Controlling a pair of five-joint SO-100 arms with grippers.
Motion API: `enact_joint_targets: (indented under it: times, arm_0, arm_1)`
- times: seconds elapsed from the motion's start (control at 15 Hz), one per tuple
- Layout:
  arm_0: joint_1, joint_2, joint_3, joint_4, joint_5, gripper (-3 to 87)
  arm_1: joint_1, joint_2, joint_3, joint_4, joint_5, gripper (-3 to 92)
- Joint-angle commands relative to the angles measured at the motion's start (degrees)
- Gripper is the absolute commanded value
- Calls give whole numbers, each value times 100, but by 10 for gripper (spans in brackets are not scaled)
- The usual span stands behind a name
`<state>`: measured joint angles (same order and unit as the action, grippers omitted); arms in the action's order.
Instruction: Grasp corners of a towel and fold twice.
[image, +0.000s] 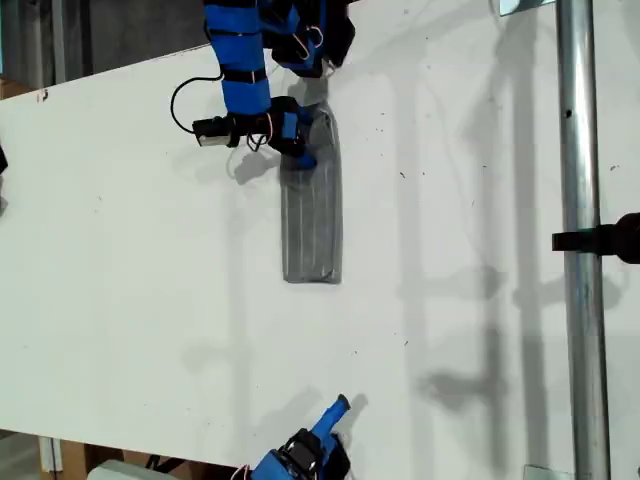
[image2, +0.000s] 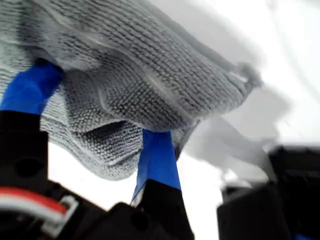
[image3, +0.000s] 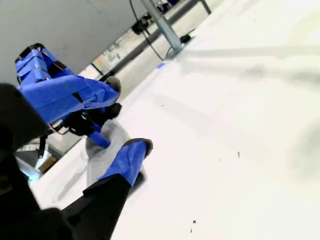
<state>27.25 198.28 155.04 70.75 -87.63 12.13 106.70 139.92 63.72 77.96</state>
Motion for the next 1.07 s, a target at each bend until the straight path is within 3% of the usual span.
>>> enact_joint_targets:
  times: [0.0, 0.33, 0.47, 0.73, 1.0]
  arm_0:
    - [70, 35, -79, 0, -132, 181]
    - [132, 35, -9, -53, -141, 181]
    - [167, 35, 53, -114, -141, 181]
    - [185, 35, 88, -149, -123, 181]
    - [149, 35, 79, -141, -44, 182]
  arm_1:
    - [-360, 527, 149, -1354, -88, 120]
    - [-694, 1310, 413, -1661, 343, 2]
    - [-712, 1424, 281, -1608, 360, -2]
    - [-756, 1925, -747, -1573, 378, -2]
    - [-861, 114, -2953, -1591, 9, -2]
